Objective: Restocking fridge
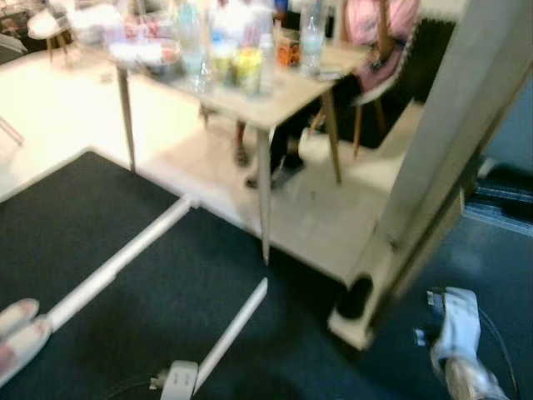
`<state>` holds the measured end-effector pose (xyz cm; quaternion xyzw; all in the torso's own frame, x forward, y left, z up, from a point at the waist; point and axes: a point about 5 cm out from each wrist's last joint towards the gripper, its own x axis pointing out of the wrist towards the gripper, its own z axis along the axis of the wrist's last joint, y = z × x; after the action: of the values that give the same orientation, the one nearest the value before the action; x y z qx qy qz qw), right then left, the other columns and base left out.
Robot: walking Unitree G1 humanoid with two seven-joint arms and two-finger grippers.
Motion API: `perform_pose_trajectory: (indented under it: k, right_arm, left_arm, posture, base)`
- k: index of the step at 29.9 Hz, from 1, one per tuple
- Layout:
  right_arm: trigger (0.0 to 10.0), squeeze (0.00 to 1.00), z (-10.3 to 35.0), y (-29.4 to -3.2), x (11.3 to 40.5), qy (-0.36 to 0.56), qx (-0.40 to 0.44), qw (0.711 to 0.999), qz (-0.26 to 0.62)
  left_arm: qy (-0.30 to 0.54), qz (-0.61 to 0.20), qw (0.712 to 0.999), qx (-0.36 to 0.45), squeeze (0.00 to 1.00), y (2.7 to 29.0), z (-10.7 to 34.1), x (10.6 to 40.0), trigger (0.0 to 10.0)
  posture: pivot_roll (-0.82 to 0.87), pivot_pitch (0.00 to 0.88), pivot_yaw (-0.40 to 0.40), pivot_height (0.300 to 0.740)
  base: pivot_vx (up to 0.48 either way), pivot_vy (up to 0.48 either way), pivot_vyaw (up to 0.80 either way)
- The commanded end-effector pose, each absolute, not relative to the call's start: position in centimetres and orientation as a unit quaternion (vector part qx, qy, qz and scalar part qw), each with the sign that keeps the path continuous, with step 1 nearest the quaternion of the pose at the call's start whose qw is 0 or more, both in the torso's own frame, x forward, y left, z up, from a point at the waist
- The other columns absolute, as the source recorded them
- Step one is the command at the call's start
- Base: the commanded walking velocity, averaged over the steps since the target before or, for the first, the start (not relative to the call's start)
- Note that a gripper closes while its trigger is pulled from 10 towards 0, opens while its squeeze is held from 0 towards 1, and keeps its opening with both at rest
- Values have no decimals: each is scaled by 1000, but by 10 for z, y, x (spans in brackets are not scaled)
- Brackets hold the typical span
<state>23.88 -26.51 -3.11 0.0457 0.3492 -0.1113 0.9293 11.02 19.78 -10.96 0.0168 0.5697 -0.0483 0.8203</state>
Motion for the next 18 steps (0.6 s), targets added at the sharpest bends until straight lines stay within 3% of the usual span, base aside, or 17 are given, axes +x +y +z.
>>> perform_pose_trajectory:
  k: [1, 3, 10, 15, 18]
  right_arm:
    - [10000, 0, -16, -269, 256, 307, 44, 944, -111]
    - [10000, 0, 10, -266, 284, 246, 53, 962, -107]
    - [10000, 0, 55, -256, 325, 155, 53, 983, -78]
    - [10000, 0, 48, -242, 324, 171, 48, 983, -35]
    - [10000, 0, 0, -222, 290, 284, 43, 958, 26]
  left_arm:
    - [591, -56, 805, 8, 0, 192, -114, 96, 10000]
    - [591, -57, 805, 7, 0, 192, -114, 96, 10000]
    - [590, -58, 806, 3, 0, 190, -114, 96, 10000]
    - [589, -57, 806, 0, 0, 189, -115, 95, 10000]
    - [591, -61, 804, -1, 0, 187, -115, 94, 10000]
  posture:
    - [-56, 0, 32, 740]
    - [-55, 0, 31, 740]
    - [-47, 0, 24, 740]
    - [-49, 0, 20, 740]
    - [-47, 0, 19, 740]
  base:
    - [0, 0, 0]
    - [0, 0, 0]
    - [0, 0, 0]
    - [0, 0, 0]
    - [0, 0, 0]
